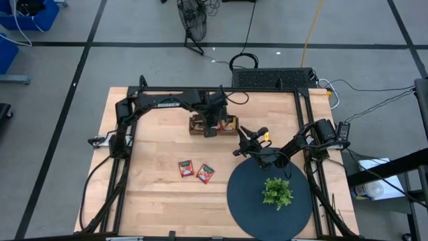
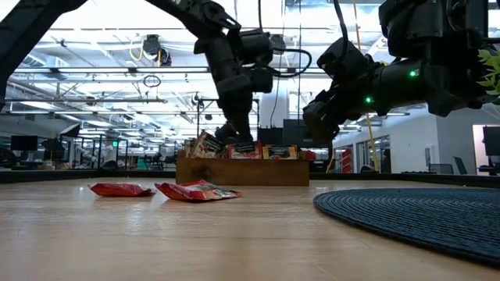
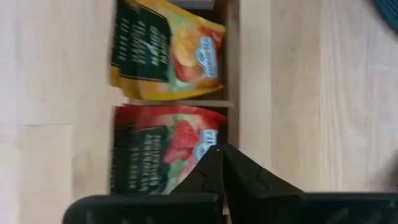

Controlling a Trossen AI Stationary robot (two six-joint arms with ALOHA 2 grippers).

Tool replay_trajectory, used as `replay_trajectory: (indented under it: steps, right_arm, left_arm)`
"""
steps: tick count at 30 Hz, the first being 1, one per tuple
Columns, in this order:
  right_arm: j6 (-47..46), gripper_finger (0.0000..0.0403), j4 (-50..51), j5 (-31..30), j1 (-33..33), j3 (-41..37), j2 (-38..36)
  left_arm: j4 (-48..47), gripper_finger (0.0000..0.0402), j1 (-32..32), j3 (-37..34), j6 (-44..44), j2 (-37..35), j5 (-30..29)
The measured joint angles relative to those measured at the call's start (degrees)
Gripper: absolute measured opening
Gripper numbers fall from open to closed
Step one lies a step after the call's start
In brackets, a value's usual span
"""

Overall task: Pick & Place Tea
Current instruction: Put the red tea bag into the middle section wooden organizer

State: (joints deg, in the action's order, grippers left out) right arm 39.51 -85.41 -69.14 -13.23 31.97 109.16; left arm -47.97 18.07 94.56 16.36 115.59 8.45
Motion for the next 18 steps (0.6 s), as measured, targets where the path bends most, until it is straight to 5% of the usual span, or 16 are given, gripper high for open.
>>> replay_trajectory:
  steps: [18]
  right_arm:
    - [-0.03, 0.0061, -0.04, 0.17, 0.0, -0.02, 0.0]
  left_arm:
    - [10.26, 0.0006, -2.02, -9.15, -1.87, 0.28, -5.37]
